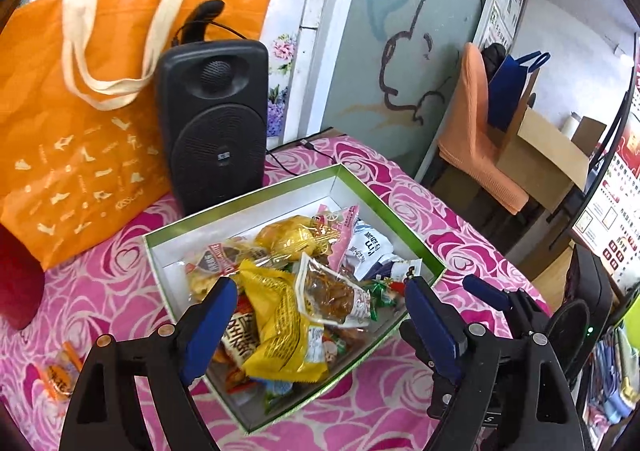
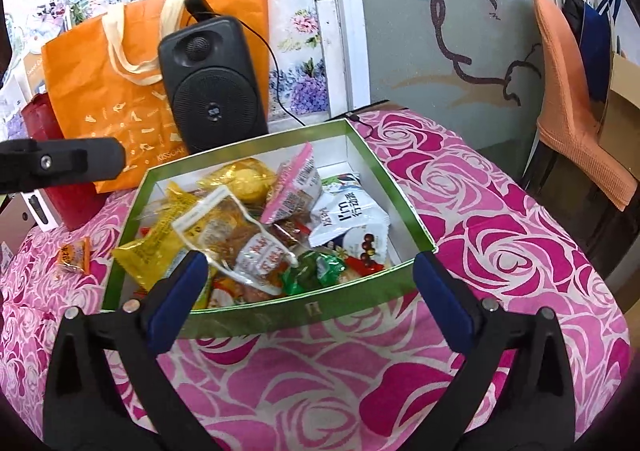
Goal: Organize snacks
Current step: 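Carry both packets into the green box and open both tools, then move both open tools to the last orange-edged peanut bag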
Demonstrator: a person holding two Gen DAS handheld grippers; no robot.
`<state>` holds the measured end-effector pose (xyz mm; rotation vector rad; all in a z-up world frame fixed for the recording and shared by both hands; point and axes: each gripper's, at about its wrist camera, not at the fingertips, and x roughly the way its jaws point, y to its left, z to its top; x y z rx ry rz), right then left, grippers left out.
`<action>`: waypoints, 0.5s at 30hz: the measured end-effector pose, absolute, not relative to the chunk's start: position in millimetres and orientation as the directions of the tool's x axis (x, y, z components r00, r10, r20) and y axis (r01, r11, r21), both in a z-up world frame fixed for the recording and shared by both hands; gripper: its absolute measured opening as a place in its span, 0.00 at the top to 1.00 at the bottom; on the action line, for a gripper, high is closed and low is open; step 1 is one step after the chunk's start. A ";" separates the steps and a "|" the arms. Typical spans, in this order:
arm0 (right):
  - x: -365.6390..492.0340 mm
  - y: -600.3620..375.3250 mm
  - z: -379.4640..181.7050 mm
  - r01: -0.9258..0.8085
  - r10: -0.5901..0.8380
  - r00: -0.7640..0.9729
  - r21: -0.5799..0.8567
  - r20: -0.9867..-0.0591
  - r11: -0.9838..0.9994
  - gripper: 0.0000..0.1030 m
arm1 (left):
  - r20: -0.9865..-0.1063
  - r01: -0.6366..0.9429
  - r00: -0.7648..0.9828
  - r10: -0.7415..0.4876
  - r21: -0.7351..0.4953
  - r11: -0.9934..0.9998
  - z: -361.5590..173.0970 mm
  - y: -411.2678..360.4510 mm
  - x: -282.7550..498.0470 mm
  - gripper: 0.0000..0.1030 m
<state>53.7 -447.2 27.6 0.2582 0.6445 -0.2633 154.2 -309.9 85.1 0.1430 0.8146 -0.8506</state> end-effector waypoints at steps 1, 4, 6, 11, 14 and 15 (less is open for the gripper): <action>52.8 -443.5 31.0 0.314 -0.158 0.771 0.152 -0.616 0.937 0.01 | -0.685 0.715 0.387 -0.617 -0.199 0.670 87.6 -304.9 152.1 0.15; 51.1 -431.6 39.9 0.296 -0.154 0.776 0.137 -0.611 0.945 0.01 | -0.674 0.708 0.401 -0.621 -0.203 0.677 93.9 -292.8 146.7 0.15; 50.1 -422.7 45.1 0.282 -0.149 0.779 0.129 -0.608 0.951 0.01 | -0.669 0.701 0.414 -0.617 -0.197 0.685 97.6 -283.2 142.7 0.15; 49.1 -399.4 55.9 0.241 -0.117 0.786 0.125 -0.607 0.963 0.01 | -0.669 0.676 0.426 -0.609 -0.212 0.706 101.8 -252.7 134.8 0.15; 49.5 -380.1 60.8 0.207 -0.086 0.789 0.131 -0.608 0.970 0.01 | -0.686 0.634 0.445 -0.576 -0.212 0.743 99.4 -225.1 131.7 0.15; 50.0 -374.2 61.2 0.194 -0.074 0.790 0.133 -0.609 0.972 0.01 | -0.691 0.616 0.455 -0.561 -0.212 0.759 97.0 -211.6 131.2 0.15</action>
